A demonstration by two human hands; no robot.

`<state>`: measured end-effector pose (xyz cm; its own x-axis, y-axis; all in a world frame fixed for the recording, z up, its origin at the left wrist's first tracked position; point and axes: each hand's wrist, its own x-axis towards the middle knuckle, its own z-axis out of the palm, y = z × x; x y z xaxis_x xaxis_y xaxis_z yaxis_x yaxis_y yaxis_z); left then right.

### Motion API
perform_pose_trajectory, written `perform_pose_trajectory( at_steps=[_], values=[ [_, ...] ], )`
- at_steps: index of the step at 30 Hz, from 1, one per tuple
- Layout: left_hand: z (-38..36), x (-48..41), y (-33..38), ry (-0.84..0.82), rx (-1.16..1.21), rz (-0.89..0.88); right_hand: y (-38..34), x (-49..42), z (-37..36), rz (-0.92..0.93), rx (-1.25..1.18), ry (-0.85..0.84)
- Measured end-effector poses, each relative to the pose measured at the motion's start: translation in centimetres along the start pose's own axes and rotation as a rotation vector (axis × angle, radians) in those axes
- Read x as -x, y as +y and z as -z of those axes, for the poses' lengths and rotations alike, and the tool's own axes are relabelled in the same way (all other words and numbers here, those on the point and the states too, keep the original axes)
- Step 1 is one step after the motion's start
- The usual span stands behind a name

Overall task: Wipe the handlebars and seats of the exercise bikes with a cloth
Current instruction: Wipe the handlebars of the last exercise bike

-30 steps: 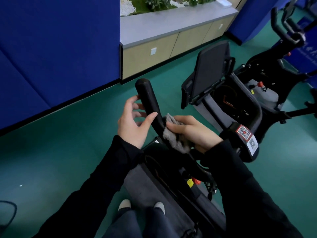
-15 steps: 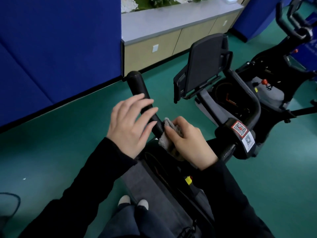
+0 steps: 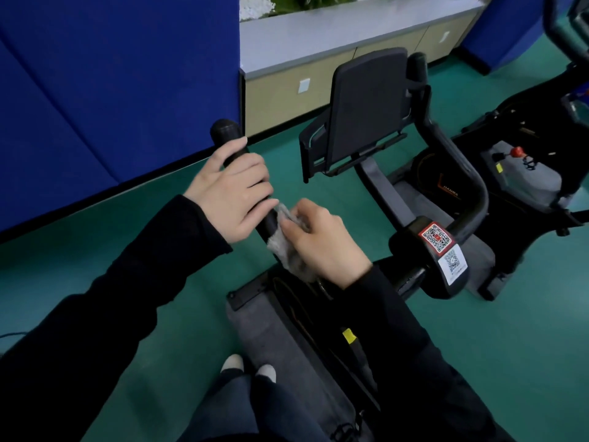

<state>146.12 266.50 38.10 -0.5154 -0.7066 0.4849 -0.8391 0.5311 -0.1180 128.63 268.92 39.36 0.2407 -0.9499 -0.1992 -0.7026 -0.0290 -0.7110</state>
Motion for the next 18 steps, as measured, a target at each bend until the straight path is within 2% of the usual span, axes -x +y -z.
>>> perform_pose_trajectory(
  at_steps=[4, 12, 15, 18],
  values=[
    [-0.3, 0.2, 0.3, 0.008, -0.001, 0.017, 2.0, 0.5, 1.3, -0.105, -0.08, -0.155],
    [-0.6, 0.4, -0.1, 0.039, 0.019, 0.004, 0.3, -2.8, 0.5, -0.228, -0.583, -0.302],
    [-0.9, 0.4, -0.2, 0.063, 0.03, 0.001, 1.5, -1.6, 1.3, -0.228, -0.529, -0.34],
    [-1.5, 0.5, -0.5, 0.096, 0.04, -0.02, 2.9, 0.5, 1.9, -0.156, -0.296, -0.314]
  ],
)
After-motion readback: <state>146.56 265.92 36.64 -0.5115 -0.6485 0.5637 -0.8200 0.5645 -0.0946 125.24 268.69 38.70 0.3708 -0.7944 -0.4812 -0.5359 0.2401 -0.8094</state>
